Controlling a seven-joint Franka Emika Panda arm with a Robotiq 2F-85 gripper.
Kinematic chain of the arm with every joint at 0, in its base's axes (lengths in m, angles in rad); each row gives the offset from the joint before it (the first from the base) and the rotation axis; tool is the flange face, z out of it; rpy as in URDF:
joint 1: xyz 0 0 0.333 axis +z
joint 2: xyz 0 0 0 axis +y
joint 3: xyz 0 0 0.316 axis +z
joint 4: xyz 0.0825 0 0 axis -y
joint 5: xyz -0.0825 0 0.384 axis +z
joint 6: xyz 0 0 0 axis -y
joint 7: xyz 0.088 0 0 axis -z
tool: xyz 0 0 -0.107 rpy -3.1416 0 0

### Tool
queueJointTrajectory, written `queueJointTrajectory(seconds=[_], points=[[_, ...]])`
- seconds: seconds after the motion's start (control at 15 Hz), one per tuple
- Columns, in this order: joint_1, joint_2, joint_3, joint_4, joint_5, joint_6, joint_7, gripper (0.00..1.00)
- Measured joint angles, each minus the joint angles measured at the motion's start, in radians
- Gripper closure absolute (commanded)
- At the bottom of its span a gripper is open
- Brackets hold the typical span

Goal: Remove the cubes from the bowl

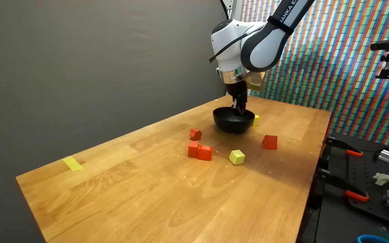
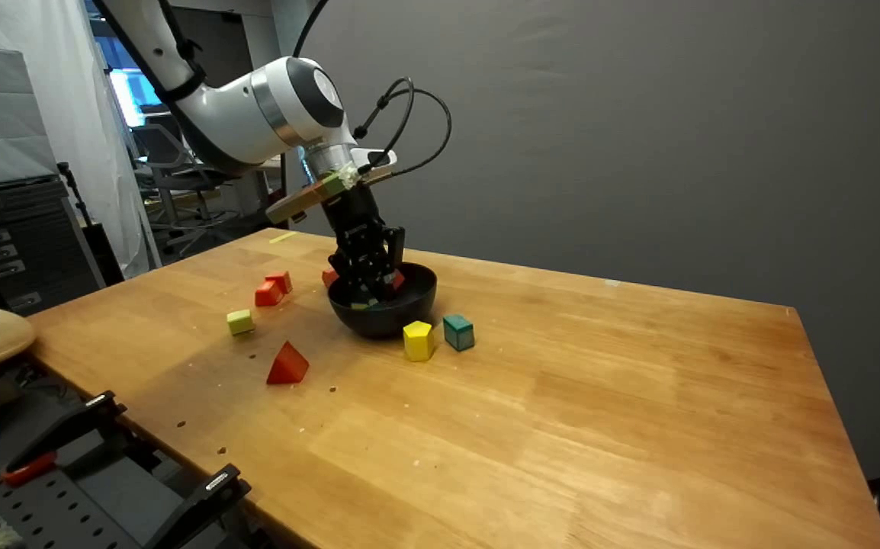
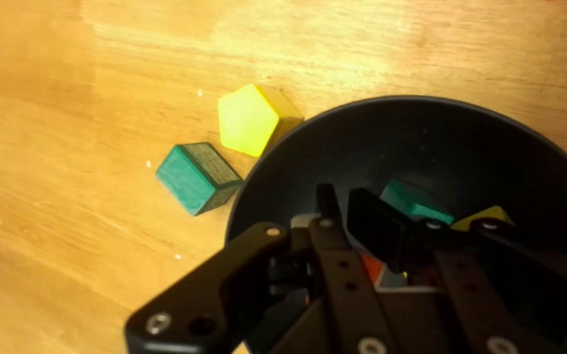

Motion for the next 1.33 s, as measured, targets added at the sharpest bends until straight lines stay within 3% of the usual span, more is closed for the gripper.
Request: queueJointTrajectory(seconds=[0.33, 0.53, 0.8, 0.87, 1.0, 1.33], points=[[-0.026, -0.141, -0.022, -0.121, -0.021, 0.007, 0.127, 0.84], [-0.081, -0.217, -0.026, -0.243, -0.010, 0.007, 0.196, 0.84], [-0.153, -0.209, -0.026, -0.329, 0.053, 0.008, 0.216, 0.84], [-0.164, -0.197, -0.026, -0.335, 0.078, 0.008, 0.220, 0.59], [-0.181, -0.173, -0.026, -0.337, 0.138, 0.009, 0.221, 0.54], [-0.192, -0.164, -0.026, -0.337, 0.213, 0.020, 0.253, 0.16]])
